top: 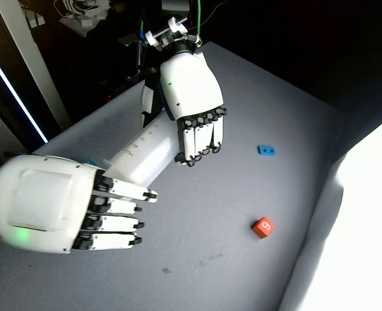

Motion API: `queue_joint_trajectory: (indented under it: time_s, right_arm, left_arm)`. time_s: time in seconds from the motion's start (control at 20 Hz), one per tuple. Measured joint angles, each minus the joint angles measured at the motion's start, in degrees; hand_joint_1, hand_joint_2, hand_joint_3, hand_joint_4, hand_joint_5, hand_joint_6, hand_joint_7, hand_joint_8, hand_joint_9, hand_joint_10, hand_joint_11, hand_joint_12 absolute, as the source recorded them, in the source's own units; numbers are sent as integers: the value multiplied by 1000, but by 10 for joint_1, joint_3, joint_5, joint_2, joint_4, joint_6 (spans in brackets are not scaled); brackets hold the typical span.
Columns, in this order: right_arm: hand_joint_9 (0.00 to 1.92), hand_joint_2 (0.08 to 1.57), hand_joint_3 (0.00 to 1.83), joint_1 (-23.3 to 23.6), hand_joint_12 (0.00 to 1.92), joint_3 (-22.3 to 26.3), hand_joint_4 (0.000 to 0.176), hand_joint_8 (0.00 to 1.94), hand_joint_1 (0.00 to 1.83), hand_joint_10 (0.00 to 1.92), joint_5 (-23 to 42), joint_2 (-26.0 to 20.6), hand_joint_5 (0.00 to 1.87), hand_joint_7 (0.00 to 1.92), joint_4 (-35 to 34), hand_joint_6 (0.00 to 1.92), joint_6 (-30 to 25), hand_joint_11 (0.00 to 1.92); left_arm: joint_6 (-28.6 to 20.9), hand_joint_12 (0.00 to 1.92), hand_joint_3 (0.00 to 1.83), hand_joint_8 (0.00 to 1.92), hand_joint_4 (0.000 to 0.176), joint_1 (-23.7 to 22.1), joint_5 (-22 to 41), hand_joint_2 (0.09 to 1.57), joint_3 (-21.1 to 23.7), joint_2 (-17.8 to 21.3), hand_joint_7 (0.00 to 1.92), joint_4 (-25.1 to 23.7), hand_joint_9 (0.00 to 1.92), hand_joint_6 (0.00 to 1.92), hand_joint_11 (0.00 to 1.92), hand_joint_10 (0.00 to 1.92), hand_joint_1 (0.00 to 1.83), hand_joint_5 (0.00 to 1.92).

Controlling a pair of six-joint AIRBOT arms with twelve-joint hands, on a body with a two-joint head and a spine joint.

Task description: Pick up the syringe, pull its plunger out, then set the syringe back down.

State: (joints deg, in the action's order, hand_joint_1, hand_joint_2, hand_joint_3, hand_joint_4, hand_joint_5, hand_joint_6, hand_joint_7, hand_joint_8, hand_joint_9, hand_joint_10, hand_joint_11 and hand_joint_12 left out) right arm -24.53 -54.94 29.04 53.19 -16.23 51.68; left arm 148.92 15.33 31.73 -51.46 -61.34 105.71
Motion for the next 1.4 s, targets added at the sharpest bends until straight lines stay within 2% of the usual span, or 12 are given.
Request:
queue_joint_trajectory:
  time_s: [0.05,0.1,0.15,0.35,0.45,0.5,0.55,0.6,0.75,1.0,1.25,1.4]
  right_arm:
    - [819,1139,0,0,1244,5,0,988,1364,1219,-3,-7,862,986,0,1222,0,514]
    - [794,1148,2,0,1239,13,0,1026,1361,1236,-7,-18,850,965,0,1249,0,503]
    - [771,1159,1,1,1236,15,0,1032,1357,1268,-9,-22,826,952,0,1289,0,483]
    - [811,1138,0,4,1194,36,0,947,1363,1217,-30,-59,873,994,4,1227,5,517]
    - [800,1144,1,4,1213,41,0,951,1361,1241,-35,-73,848,990,4,1259,5,505]
    - [811,1140,0,4,1226,43,0,953,1363,1216,-38,-81,851,1001,6,1255,5,510]
    - [804,1143,1,4,1242,44,0,968,1362,1233,-40,-89,845,993,6,1257,5,499]
    - [802,1143,0,4,1271,47,0,957,1363,1266,-42,-96,853,994,6,1226,5,493]
    - [821,1137,0,3,1293,48,0,894,1364,1254,-47,-112,852,1016,6,1237,5,497]
    - [839,1133,0,1,1281,53,0,941,1365,1235,-51,-136,866,1000,9,1196,6,503]
    - [806,1139,1,0,1308,57,0,960,1362,1237,-58,-156,862,998,9,1223,5,464]
    - [810,1140,0,0,1301,62,0,929,1362,1257,-62,-167,860,996,10,1230,5,464]
  left_arm:
    - [0,1189,0,1219,0,0,-1,1214,0,-1,783,0,742,1404,536,1382,1336,736]
    - [0,1162,1,1240,0,0,-4,1236,0,-2,764,0,754,1436,531,947,1192,746]
    - [-1,1159,0,1235,0,0,-5,1237,0,-2,766,1,808,1427,519,728,1165,758]
    - [-1,1112,0,1226,0,-2,-9,1241,0,-2,766,-2,893,1447,546,533,1157,751]
    - [-2,1157,1,1243,0,-2,-10,1240,0,-2,776,-2,896,1437,538,554,1153,737]
    - [-3,1329,1,1329,19,-2,-11,1241,0,-2,764,-2,822,1371,524,794,1146,743]
    - [-3,1457,2,1385,20,-2,-12,1257,0,-2,746,-2,741,1396,507,1017,1135,710]
    - [-4,1608,1,1464,12,-2,-12,1264,0,-2,721,-2,677,1360,515,1247,1132,713]
    - [-5,1736,1,1575,0,-2,-12,1279,0,-2,664,-2,590,1324,478,1468,1126,722]
    - [-4,1620,1,1462,23,-3,-8,1277,0,-2,690,-2,625,1422,487,1323,1122,699]
    - [-3,1682,0,1491,12,-3,-4,1268,0,-2,701,-3,614,1350,471,1369,1130,720]
    - [-2,1646,0,1430,21,-3,0,1266,0,-2,719,-3,625,1405,466,1316,1129,702]
